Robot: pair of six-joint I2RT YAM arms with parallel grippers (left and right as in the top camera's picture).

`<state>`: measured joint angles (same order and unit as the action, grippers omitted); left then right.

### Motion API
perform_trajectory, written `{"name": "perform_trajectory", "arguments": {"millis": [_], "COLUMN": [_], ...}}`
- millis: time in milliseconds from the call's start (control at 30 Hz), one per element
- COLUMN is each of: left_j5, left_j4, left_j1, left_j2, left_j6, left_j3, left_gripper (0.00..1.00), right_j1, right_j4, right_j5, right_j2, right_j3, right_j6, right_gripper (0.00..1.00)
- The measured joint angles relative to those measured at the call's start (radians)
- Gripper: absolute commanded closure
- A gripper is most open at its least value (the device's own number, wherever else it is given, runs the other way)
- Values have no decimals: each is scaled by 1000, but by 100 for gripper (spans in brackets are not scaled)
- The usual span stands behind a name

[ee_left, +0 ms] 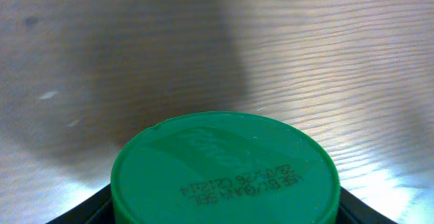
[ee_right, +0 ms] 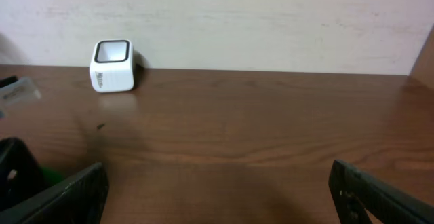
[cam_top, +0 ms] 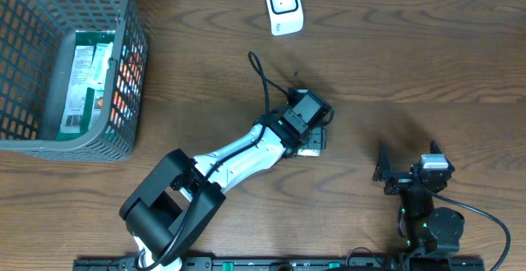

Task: Scan the item barcode
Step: 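Hold the jar in front of the scanner with the left gripper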

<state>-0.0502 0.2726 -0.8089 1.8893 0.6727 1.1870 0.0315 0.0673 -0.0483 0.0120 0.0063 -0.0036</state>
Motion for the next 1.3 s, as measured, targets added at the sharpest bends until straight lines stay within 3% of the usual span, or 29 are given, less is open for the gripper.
{"name": "perform_trajectory", "arguments": {"millis": [567, 1000, 1300], "left_j5": [88, 117, 129], "left_j4": [16, 16, 12], "left_j1": [-8, -41, -41], "left_j2": [2, 24, 24], "left_j6": [66, 61, 47], "left_j3": [3, 7, 11], "left_gripper": [47, 2, 2], "right_j1": [0, 0, 0], "right_j4": [0, 0, 0], "right_j5": [0, 0, 0], "right_j2": [0, 0, 0], "right_j3": [0, 0, 0], "right_j6": [0, 0, 0], "right_gripper": [1, 1, 1]}}
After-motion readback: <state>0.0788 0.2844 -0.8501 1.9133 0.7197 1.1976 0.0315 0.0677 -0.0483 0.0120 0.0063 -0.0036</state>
